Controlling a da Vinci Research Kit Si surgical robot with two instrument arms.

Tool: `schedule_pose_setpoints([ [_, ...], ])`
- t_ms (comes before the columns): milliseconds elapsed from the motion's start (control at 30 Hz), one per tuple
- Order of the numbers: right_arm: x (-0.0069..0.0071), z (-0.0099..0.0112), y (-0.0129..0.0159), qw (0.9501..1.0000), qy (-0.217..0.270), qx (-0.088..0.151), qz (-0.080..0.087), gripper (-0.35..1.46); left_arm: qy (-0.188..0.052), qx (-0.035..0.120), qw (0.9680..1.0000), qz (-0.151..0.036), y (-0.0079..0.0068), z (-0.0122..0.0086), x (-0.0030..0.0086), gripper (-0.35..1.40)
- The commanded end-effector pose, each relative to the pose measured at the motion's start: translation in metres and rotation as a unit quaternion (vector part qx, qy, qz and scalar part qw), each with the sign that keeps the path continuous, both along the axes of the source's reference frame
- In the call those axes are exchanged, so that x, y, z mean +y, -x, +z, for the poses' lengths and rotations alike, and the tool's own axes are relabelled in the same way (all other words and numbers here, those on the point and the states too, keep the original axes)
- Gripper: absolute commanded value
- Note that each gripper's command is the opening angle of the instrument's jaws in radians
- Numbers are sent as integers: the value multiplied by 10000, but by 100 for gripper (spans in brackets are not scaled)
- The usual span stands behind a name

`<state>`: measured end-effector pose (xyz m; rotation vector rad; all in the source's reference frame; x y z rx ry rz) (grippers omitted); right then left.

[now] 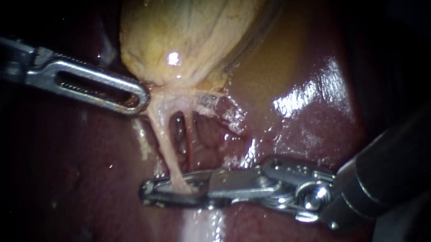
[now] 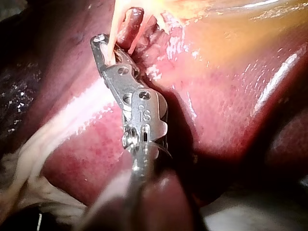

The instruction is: Going back first clip left tube

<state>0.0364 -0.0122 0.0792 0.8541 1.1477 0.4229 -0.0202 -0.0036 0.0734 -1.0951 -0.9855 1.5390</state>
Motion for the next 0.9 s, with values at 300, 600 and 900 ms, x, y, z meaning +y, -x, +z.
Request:
schedule_pose_setpoints([
  [300,9,-2,-5,9976,638,23,259,49,-1,-1,10000,1,-2,-1,0,-35],
  [600,21,-11,13,9974,670,41,266,49,-1,-2,10000,2,-2,-1,0,-35],
  [900,29,-25,42,9976,644,86,218,49,-1,-3,10000,5,-3,-1,-1,-35],
])
